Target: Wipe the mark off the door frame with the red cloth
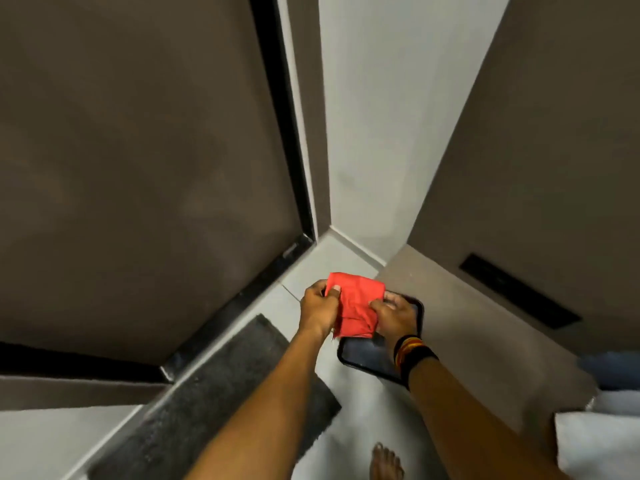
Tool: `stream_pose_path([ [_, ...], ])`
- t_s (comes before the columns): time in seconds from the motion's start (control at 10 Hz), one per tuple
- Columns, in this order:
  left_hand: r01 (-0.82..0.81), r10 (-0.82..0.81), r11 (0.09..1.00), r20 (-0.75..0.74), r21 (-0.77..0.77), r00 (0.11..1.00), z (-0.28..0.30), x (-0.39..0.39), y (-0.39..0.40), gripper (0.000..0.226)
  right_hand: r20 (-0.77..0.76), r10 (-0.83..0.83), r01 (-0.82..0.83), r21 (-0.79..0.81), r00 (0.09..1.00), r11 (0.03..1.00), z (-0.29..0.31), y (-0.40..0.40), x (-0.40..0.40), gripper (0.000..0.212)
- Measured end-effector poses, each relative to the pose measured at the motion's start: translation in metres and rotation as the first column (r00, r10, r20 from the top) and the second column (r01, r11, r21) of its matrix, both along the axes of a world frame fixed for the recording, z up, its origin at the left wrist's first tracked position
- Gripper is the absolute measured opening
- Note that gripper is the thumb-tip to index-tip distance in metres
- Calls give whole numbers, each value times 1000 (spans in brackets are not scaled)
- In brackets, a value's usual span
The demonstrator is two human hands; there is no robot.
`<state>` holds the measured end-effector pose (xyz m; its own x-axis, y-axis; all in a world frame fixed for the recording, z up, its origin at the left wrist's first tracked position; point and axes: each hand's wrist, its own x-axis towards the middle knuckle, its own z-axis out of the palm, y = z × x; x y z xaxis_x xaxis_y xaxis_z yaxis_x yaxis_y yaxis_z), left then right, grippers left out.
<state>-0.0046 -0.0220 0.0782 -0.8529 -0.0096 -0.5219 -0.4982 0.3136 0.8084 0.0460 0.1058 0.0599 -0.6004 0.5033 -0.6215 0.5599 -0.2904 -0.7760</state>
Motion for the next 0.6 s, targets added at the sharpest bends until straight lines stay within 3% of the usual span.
stream_pose_path([
  [0.2, 49, -56, 998, 195, 42, 979, -112, 22, 55, 26, 181, -157, 154, 33, 971, 988, -103, 48, 15, 33],
  [0.4, 116, -146, 987, 308, 111, 940, -174, 16, 74, 34, 240, -138, 138, 15, 961, 990, -171, 61, 19, 40],
  [0.5, 227, -234, 972, 262, 55, 936, -184, 14, 71, 46, 253, -27, 24, 15, 967, 1000, -182, 64, 19, 42],
  [0.6, 406, -422, 855, 21, -323, 906, -178, 28, 60, 53, 293, 185, -279, 322, 938, 905, -173, 51, 28, 51],
])
